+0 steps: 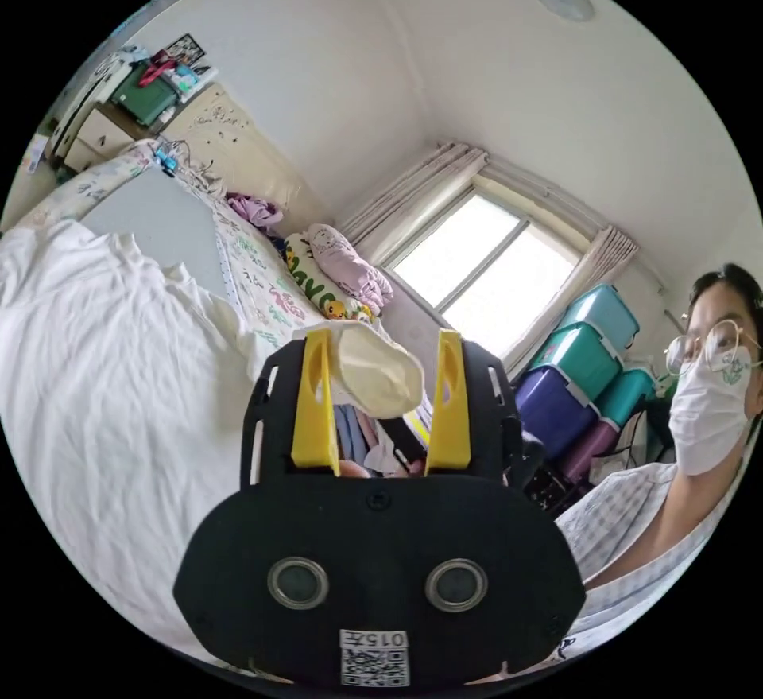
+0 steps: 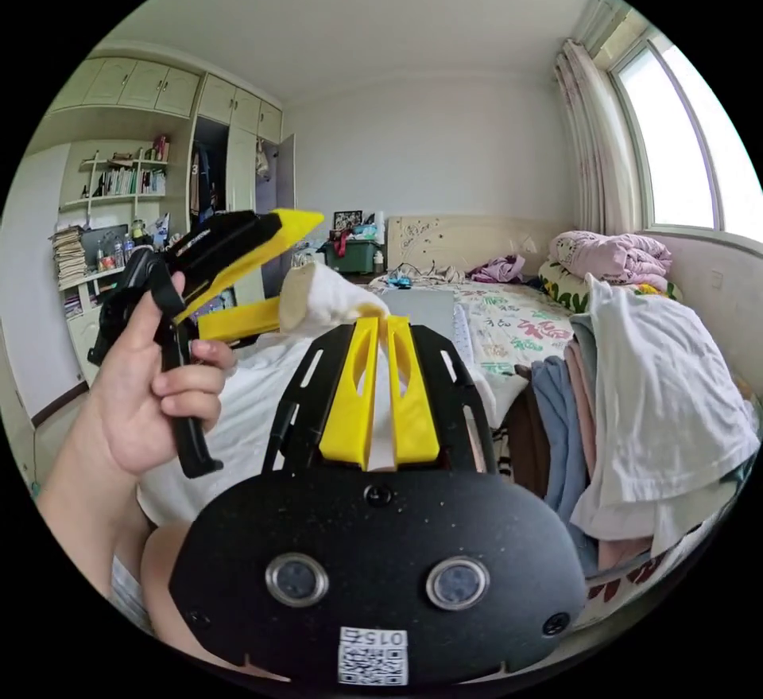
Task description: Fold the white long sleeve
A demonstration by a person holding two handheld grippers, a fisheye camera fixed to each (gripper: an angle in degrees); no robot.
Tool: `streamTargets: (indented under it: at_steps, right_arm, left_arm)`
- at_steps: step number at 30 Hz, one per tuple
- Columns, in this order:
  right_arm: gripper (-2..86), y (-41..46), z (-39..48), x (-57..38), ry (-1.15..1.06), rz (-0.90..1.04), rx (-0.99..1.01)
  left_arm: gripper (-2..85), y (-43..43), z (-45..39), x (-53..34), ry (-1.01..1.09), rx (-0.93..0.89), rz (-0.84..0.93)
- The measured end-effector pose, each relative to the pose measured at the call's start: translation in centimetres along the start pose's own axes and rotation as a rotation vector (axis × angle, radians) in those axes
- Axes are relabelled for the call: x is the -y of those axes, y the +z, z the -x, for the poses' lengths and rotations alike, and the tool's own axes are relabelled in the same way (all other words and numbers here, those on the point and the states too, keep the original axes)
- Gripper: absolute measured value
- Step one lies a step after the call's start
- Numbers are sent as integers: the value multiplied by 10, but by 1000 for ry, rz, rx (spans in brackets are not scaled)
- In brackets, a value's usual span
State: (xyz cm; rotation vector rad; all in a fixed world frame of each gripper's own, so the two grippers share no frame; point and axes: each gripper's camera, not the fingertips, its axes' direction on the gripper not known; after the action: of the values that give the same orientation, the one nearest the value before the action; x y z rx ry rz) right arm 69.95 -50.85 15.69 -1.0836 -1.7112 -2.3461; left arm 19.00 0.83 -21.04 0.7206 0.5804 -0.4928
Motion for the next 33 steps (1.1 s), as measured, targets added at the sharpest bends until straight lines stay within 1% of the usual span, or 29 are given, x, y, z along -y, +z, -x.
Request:
streamTargets:
  at_steps: [2,4,5,7,9,10,12,13,15,18,20,22,27,28,29,30,32,33]
  right_arm:
    - [11,-22,8,-36,-95,41,3]
    - [16,-34,9,-53,-182,85,13]
    - [18,-38,7,-58,-205,100,28]
    - [38,-58,-11,-72,-269,169,132]
    - [58,-82,-38,-81,-275,177,209]
    - [71,-99,-61,-87,-274,185,260]
    - [77,-121,-102,-94,-234,197,301]
    - [84,-133,-130,-98,-195,202,316]
    - [99,-148,-167,-101,-188,213,335]
    - [131,-160,-211,-101,-273,252,407]
    - [141,-156,-231,-101,-407,320,515]
    - [141,-148,-246,-99,-506,372,576]
    - [135,-115,-304,-67,-652,512,758]
    - [137,-103,-316,-55,-672,562,818]
    - [136,-96,-321,-50,-688,594,850]
    - [136,-83,-325,-41,-735,667,914]
    - [128,-61,-321,-32,-848,814,1016]
    - [125,-57,-317,-31,-881,846,1033]
  left_arm:
    - [84,-11,3,-16,-40,82,36]
    - [35,-17,-4,-29,-12,106,71]
    - [14,-18,-12,-38,18,114,89]
    - [5,-20,-34,-46,113,168,114]
    - [0,-21,-77,-56,338,255,194]
    - [-1,-21,-88,-59,402,261,225]
    - [0,-20,-132,-79,660,252,370]
    - [1,-20,-142,-86,719,254,405]
    - [3,-18,-174,-122,930,255,544]
    - [4,-10,-188,-162,1034,296,679]
    - [5,-7,-194,-179,1034,276,726]
    - [5,-5,-203,-192,1051,262,736]
    - [6,9,-246,-229,1190,329,780]
    - [6,11,-252,-235,1216,351,787]
    - [6,16,-262,-250,1277,414,811]
    - [6,21,-272,-266,1344,482,840]
    - [6,26,-283,-285,1409,549,845]
    - [7,28,-287,-296,1431,569,855]
